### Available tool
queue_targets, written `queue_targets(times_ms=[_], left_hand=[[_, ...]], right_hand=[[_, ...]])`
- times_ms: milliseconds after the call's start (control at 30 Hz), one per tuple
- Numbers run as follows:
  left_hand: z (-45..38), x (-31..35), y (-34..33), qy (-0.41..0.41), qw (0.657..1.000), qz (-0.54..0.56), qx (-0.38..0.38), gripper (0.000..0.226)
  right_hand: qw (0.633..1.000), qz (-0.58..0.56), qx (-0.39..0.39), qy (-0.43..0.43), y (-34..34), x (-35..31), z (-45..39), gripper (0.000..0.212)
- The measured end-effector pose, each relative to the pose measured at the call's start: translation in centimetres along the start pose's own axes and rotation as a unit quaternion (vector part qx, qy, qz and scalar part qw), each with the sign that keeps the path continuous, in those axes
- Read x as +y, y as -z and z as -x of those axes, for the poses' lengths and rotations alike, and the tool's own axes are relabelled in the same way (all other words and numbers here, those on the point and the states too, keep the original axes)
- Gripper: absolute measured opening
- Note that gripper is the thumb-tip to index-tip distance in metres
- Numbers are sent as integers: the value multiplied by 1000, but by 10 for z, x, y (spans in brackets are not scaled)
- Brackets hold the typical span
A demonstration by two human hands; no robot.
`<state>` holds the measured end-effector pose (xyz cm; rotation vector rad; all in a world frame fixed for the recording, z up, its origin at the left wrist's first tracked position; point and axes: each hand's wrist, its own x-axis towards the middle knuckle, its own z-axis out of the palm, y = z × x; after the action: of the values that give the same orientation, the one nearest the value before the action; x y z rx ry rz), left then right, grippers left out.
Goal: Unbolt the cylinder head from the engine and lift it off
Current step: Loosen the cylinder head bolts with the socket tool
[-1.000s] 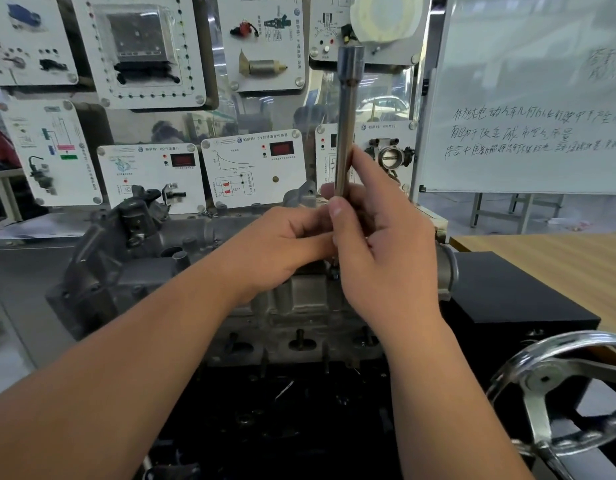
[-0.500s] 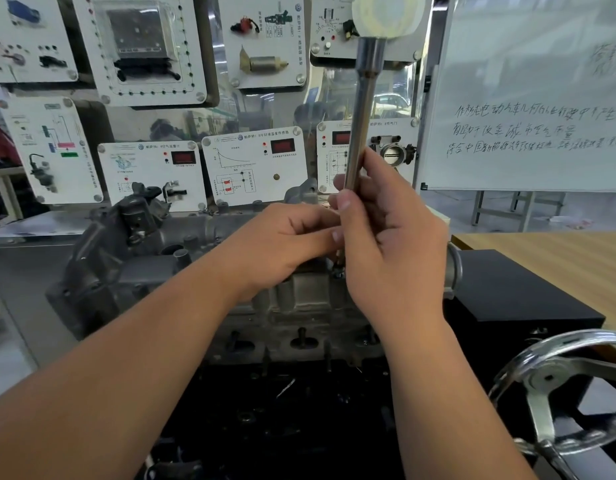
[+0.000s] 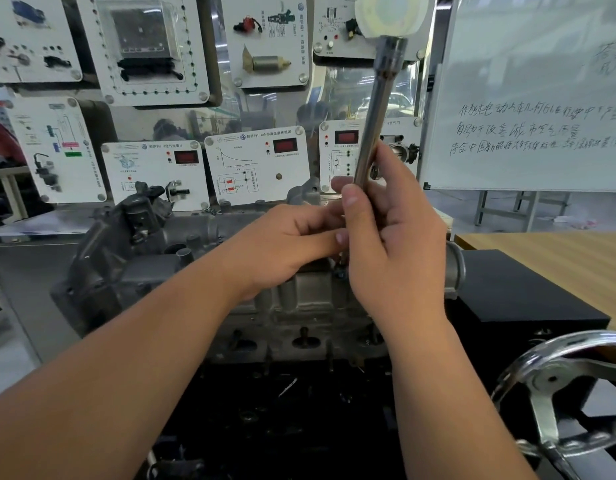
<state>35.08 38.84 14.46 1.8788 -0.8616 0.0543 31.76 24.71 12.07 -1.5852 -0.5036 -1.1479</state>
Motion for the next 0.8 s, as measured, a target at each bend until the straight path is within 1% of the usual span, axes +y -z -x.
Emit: queue_targets(times_ms=[100,200,233,300,367,400,433,467,533,567,633,700,733,800], left_hand=[[-1,0,0,1,1000,-3,3,29],[-3,0,0,-22,1000,-21,6,14],[-3,0,0,-28,999,-25,9,14],[-3,-2,0,-32,999,-26,11,24],[-2,-2,0,-34,999,-25,10,32],[-2,-2,0,-31,999,-21,9,29],[-2,-2,0,-25,1000,-11,8,23],[-1,-2,0,-18,1000,-1,6,17],[-1,-1,1,-9,1000,2,-1,13],[-1,0,1,-10,1000,-3,-3,16],[-1,2,0,-14,1000,-16,3,29],[-1,2,-2,-25,999,-23,9,40],[-1,2,-3,-32,999,-24,13,43],[-1,1,-4,-36,998,-35,24,42]], right_hand=[[1000,-19,-8,-14,2,-1,-1,54],[999,-23,-20,-13,2,-3,-2,61],[1000,-19,-21,-12,1,-3,-2,62],[1000,-19,-11,-9,-1,-4,-1,64],[1000,-20,11,2,-2,-3,1,53],[1000,-14,17,7,-1,-3,1,45],[1000,-10,17,6,-1,-2,1,43],[1000,-8,12,3,-1,-2,1,44],[1000,-13,5,-2,-1,-2,2,48],[1000,-19,4,-3,0,-2,1,50],[1000,-30,0,-8,1,-1,0,56],[999,-36,-6,-13,2,-1,-1,57],[999,-35,-2,-13,2,-1,-2,55],[999,-25,19,-11,2,-1,-2,50]])
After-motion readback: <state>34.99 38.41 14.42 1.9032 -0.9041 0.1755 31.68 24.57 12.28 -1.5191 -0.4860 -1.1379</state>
